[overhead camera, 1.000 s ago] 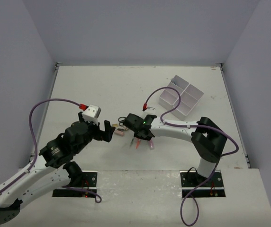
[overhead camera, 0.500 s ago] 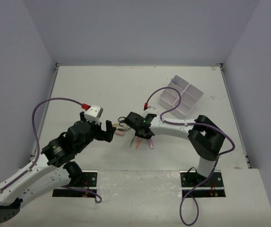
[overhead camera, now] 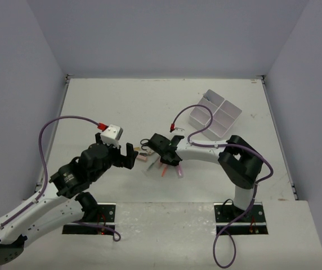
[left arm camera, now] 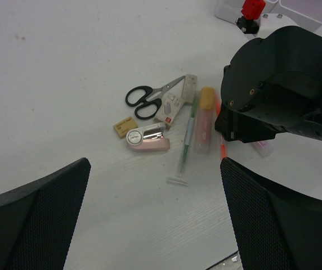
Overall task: Sort the stationery into containers
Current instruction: Pick up the pen from the center of the board.
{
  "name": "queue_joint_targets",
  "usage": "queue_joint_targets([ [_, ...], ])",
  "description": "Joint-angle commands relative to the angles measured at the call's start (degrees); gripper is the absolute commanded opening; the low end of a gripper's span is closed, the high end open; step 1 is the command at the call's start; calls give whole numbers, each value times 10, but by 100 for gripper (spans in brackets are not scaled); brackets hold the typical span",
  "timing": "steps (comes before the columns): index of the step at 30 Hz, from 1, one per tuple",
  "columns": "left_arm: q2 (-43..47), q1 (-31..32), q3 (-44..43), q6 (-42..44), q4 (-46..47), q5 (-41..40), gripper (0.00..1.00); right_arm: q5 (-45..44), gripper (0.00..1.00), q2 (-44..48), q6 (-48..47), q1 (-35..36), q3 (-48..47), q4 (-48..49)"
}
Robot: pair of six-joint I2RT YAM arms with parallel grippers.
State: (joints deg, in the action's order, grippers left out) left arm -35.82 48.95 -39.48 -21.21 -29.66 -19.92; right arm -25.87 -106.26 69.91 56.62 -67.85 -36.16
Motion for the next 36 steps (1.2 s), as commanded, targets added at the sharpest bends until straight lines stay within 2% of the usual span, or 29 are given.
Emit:
queue_joint_targets([
  [1,-3,3,4,9,17,-6,100,1,31,-3,6,0,6,14],
  [9,-2,4,4,10,17,-6,100,3,30,-26,2,0,-11,12],
  [12,-1,3,5,10,18,-6,100,4,25,-31,9,0,-9,12],
  [19,0,4,5,9,18,-6,100,6,21,-31,14,0,-6,10],
  [28,0,4,5,10,17,-5,100,22,22,-43,15,1,7,22],
  [32,1,4,5,10,17,-5,100,25,11,-42,14,2,12,23],
  [36,0,4,5,10,18,-5,100,20,7,-25,12,5,10,15],
])
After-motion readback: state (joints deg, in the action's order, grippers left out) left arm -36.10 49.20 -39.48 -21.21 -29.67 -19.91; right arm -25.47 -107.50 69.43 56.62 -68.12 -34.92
